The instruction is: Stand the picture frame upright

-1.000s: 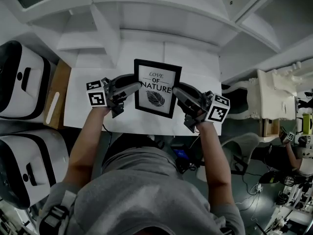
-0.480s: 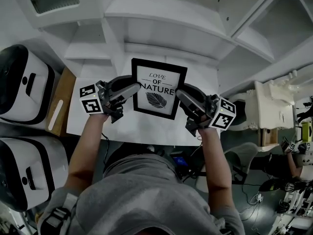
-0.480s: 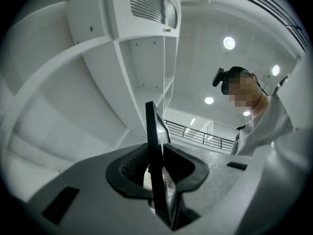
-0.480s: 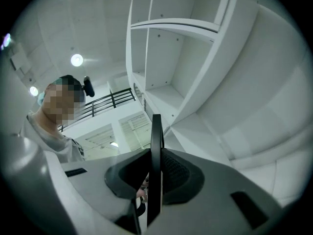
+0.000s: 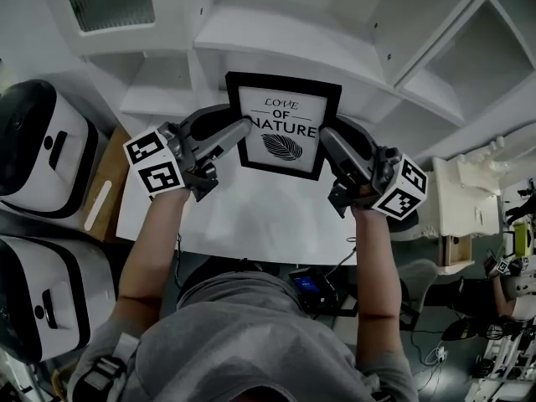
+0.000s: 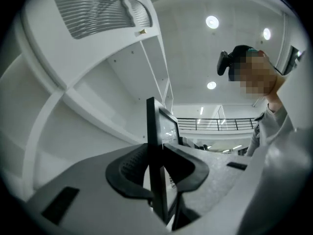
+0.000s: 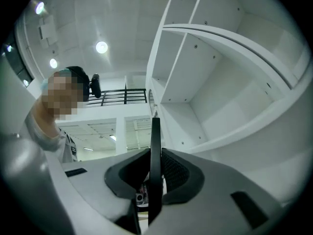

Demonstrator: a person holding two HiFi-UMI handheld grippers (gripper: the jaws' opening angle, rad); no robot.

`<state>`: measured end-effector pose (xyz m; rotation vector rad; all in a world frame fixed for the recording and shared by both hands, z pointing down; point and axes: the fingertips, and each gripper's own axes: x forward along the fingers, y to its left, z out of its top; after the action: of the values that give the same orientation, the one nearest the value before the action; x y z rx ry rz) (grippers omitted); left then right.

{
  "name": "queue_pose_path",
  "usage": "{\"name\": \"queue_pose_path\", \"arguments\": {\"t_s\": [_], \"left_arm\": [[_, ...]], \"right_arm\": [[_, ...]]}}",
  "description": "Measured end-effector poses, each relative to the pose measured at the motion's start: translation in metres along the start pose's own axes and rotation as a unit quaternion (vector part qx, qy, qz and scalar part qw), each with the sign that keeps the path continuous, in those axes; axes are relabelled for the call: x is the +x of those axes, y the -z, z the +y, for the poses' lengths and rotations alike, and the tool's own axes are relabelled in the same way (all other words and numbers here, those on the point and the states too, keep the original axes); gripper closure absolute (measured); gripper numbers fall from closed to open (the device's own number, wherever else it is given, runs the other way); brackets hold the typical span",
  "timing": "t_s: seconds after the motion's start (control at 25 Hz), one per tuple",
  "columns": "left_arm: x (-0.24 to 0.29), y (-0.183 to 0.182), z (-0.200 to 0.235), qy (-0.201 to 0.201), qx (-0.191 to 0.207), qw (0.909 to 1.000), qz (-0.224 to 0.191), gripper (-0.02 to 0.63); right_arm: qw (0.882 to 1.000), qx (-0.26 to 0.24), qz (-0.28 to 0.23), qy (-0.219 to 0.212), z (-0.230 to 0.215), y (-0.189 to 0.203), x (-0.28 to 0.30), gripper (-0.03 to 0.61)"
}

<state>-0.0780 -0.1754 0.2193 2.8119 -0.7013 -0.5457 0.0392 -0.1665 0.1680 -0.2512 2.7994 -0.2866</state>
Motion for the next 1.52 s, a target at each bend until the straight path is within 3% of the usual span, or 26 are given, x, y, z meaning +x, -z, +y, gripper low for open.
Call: {"name": "queue_pose_path", "arguments": {"t_s": [0.32,0.44,0.6,0.8,1.16,1.36,1.52], "left_arm": [[0.055,-0.113,0.023,-0.040,0.079,0.9959,-0.019,0.518],[0.070,-0.135,0.032,-0.050,0.113,0.9921,-0.019,0.518],[0.077,-0.146,0.038,-0.066,0.157,0.9852,-0.017,0.517],[0.075,-0.148,0.030,-0.093,0.182,0.9784,-0.030,0.517],[0.076,-0.149,0.027,-0.150,0.240,0.9579,-0.050,0.508],[0.107,-0.191,0.080,-0.198,0.248,0.9473,-0.039,0.502],[0.129,-0.205,0.123,-0.217,0.242,0.9452,-0.027,0.499]], "right_arm": [[0.997,-0.048,-0.055,0.016,-0.037,-0.106,0.048,0.495],[0.994,-0.078,-0.067,0.035,-0.051,-0.127,0.057,0.495],[0.989,-0.110,-0.074,0.061,-0.064,-0.132,0.063,0.494],[0.985,-0.139,-0.072,0.078,-0.061,-0.133,0.065,0.489],[0.976,-0.168,-0.089,0.102,-0.063,-0.130,0.064,0.486],[0.971,-0.178,-0.085,0.133,-0.115,-0.168,0.097,0.485],[0.960,-0.213,-0.080,0.161,-0.154,-0.185,0.116,0.483]]}}
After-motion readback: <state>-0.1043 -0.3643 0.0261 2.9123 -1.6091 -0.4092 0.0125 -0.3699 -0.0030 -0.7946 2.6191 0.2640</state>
